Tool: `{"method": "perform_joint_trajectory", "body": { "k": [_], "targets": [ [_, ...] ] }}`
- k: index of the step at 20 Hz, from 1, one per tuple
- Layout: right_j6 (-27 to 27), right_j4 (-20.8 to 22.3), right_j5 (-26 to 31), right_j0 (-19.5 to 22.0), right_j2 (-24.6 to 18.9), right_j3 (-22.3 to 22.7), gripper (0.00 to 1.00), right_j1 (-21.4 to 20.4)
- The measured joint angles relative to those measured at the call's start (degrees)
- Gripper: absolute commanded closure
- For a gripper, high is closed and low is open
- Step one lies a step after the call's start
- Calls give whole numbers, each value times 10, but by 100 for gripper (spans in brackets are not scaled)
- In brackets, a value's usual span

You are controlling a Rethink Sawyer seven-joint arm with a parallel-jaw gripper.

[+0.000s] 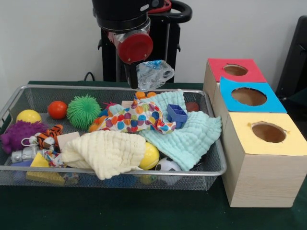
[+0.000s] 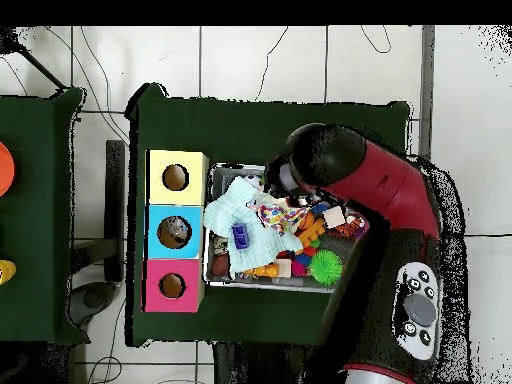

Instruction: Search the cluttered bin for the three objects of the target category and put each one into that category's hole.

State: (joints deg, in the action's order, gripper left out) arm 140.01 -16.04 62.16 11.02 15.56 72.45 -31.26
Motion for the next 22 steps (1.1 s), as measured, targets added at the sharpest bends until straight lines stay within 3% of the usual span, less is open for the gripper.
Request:
{"method": "perform_joint_trajectory", "body": {
  "k": [22],
  "targets": [
    [66, -40, 0, -56, 36, -20, 100, 12]
  ]
}}
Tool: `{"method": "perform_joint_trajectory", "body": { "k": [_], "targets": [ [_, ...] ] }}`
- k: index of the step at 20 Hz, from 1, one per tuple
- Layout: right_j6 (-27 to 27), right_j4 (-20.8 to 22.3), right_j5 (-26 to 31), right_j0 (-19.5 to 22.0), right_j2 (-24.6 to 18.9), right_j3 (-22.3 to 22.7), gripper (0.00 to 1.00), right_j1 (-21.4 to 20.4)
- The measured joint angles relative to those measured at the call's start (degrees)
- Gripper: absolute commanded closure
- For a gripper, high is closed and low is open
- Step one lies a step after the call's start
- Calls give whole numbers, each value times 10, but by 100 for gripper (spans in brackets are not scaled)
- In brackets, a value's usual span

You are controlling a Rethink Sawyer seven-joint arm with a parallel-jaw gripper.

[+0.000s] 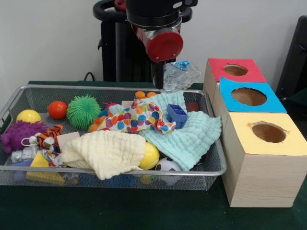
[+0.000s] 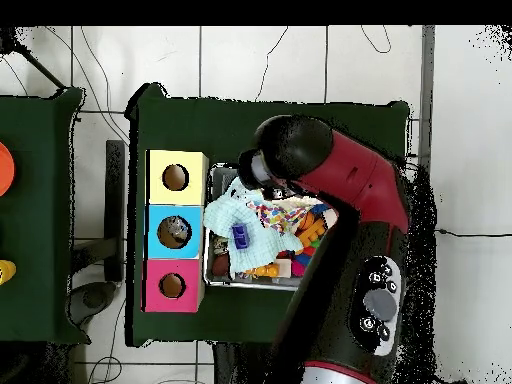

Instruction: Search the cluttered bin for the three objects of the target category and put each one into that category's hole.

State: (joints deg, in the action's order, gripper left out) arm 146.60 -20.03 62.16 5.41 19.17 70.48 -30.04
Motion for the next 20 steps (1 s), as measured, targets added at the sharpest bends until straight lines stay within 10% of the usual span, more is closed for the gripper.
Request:
{"method": "perform_joint_trajectory", "body": {
  "k": [20],
  "targets": [
    [40, -41, 0, -40, 1, -15, 100, 0]
  ]
}}
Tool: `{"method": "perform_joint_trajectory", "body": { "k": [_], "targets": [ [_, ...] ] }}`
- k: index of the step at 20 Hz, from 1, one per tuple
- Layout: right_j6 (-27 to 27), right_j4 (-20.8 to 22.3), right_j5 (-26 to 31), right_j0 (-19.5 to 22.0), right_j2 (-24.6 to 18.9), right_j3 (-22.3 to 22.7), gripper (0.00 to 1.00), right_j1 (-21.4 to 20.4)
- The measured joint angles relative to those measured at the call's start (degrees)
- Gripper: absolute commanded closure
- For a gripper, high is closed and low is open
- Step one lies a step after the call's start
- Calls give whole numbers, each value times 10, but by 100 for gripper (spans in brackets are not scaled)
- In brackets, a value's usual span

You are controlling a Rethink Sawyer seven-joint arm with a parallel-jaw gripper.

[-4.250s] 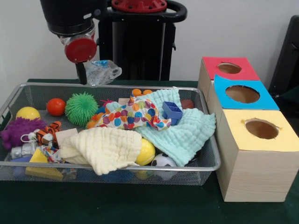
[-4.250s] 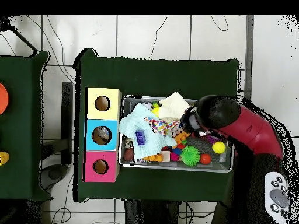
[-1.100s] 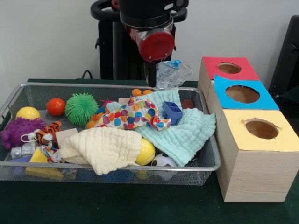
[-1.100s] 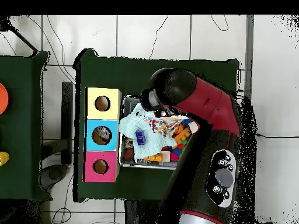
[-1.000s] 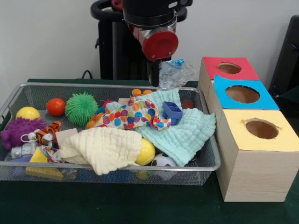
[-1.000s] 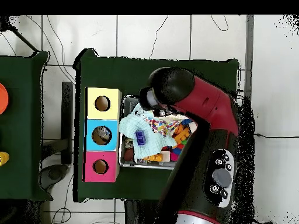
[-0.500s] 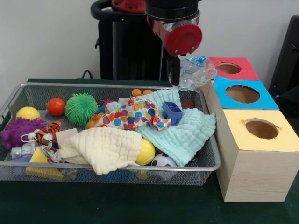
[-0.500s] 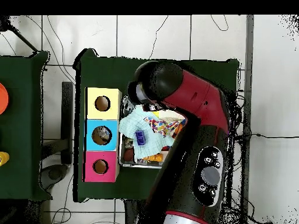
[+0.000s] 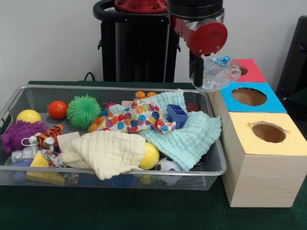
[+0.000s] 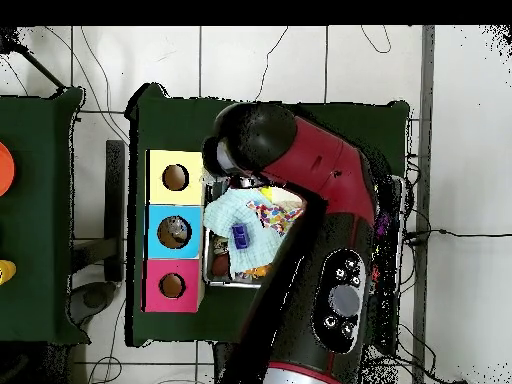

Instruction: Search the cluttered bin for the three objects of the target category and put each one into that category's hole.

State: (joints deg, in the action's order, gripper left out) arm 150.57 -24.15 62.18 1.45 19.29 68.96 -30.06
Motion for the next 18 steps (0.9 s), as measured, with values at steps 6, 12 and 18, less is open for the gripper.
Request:
{"method": "perform_joint_trajectory", "body": {
  "k": [6, 12, 18],
  "targets": [
    [18, -10, 0, -12, 0, 0, 100, 1],
    [34, -16, 0, -22, 1, 0, 100, 8],
    [41, -20, 0, -29, 4, 0, 100, 22]
  ]
}}
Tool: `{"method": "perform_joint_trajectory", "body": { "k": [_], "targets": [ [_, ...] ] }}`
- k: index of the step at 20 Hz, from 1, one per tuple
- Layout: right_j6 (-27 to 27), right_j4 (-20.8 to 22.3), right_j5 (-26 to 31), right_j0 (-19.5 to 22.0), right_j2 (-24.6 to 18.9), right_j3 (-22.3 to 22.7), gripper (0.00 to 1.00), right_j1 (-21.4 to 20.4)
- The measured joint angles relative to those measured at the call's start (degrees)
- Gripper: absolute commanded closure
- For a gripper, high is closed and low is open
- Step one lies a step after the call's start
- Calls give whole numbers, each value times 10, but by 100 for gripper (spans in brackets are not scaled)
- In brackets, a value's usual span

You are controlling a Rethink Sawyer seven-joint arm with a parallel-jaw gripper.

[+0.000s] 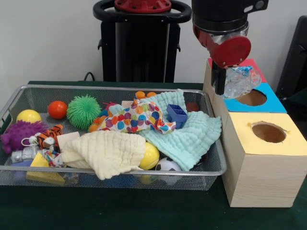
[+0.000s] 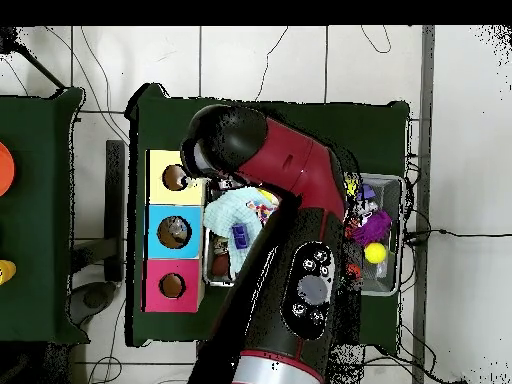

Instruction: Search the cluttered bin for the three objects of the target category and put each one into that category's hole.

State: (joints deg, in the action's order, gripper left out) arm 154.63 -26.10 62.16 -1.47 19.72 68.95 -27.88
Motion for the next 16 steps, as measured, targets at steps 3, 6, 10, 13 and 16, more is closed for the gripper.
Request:
{"method": "perform_joint_trajectory", "body": {
  "k": [3, 6, 10, 13, 16],
  "targets": [
    [0, -4, 0, -9, 6, 1, 100, 8],
    [0, -7, 0, -14, 8, 2, 100, 10],
    [0, -14, 0, -24, 10, 6, 100, 9],
    [0, -18, -3, -28, 10, 8, 100, 8],
    [0, -24, -6, -32, 10, 12, 100, 6]
  ]
}}
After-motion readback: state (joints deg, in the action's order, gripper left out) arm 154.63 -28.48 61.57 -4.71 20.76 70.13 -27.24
